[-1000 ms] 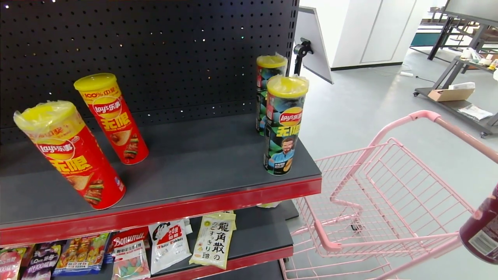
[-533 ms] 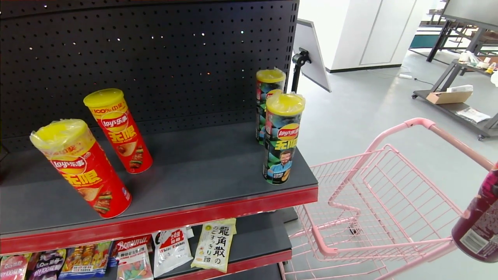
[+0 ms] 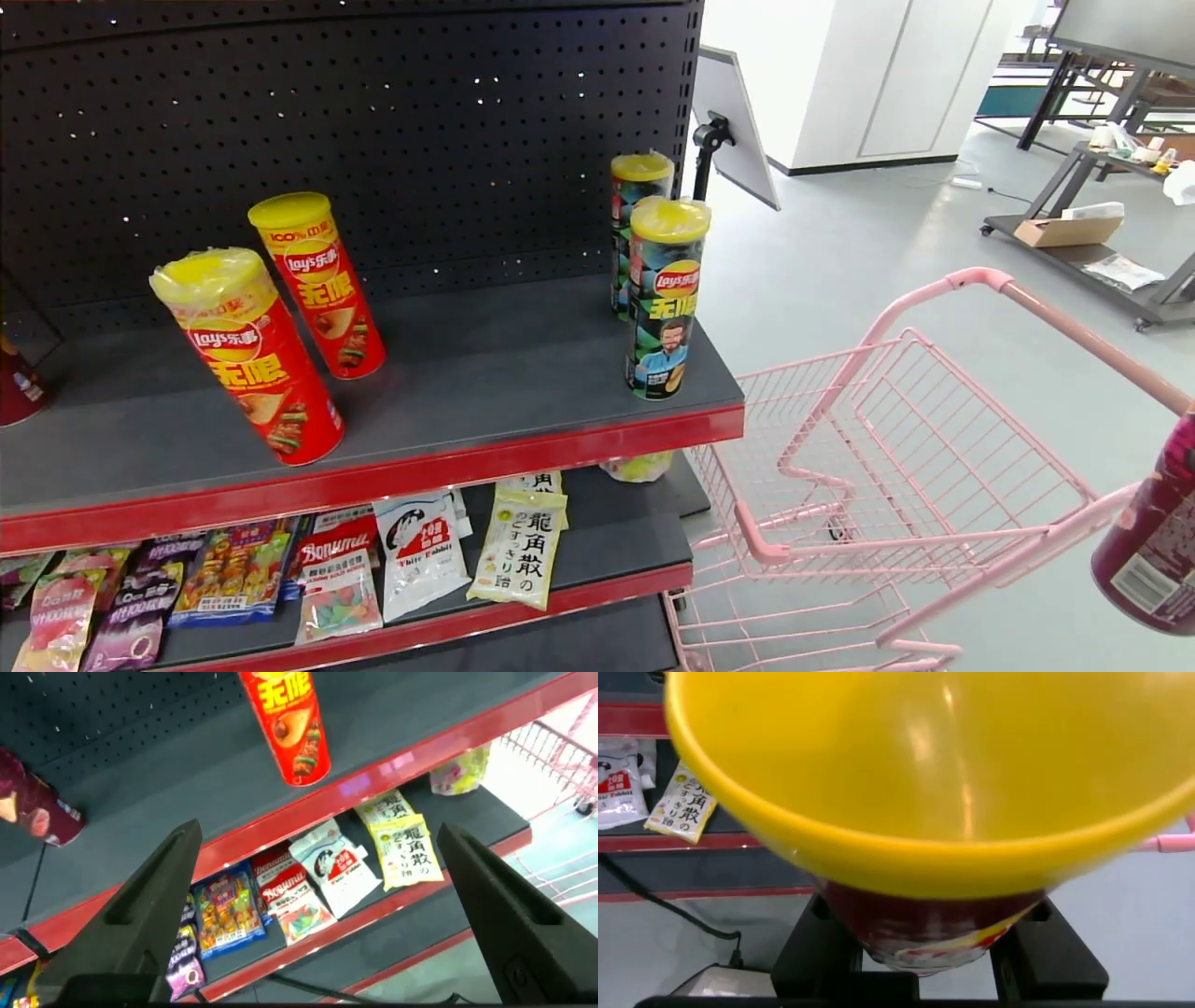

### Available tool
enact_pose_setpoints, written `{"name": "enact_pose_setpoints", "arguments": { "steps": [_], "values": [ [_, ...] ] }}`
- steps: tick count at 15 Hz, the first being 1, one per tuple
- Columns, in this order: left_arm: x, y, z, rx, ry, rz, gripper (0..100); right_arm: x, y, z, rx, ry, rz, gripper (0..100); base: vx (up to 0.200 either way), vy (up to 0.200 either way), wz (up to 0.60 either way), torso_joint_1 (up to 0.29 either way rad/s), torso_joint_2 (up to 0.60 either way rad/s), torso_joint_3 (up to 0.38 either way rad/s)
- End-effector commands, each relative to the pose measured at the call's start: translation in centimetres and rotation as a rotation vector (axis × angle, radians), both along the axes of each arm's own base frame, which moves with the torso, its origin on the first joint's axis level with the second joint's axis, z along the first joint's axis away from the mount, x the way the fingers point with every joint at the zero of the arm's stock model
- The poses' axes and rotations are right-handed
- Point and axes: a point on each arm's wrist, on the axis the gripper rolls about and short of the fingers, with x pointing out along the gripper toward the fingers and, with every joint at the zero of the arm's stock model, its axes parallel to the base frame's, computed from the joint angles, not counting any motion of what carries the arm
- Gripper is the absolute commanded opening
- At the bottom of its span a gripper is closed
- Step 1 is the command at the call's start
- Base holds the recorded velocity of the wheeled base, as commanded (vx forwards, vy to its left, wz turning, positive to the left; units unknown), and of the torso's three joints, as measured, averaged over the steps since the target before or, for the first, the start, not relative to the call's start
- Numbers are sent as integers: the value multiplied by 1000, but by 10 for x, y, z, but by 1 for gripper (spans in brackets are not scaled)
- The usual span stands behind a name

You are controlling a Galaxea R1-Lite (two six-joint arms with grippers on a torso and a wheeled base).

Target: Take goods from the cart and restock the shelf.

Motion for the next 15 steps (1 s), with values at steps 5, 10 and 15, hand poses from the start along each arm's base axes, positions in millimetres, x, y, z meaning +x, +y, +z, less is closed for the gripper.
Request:
{"name": "enact_pose_setpoints", "arguments": {
  "steps": [5,10,15],
  "values": [
    [-2,1,1,-5,-22,2,100,-4,0,-4,-14,1,5,0,0,0,600,6,4,3],
    [-2,1,1,1,-22,2,100,-13,0,-9,0,-15,15,0,0,40,120,3,2,-2],
    [-2,1,2,3,-24,3,100,-18,2,-17,83,-95,114,0,0,200,0,0,2,5]
  ]
}}
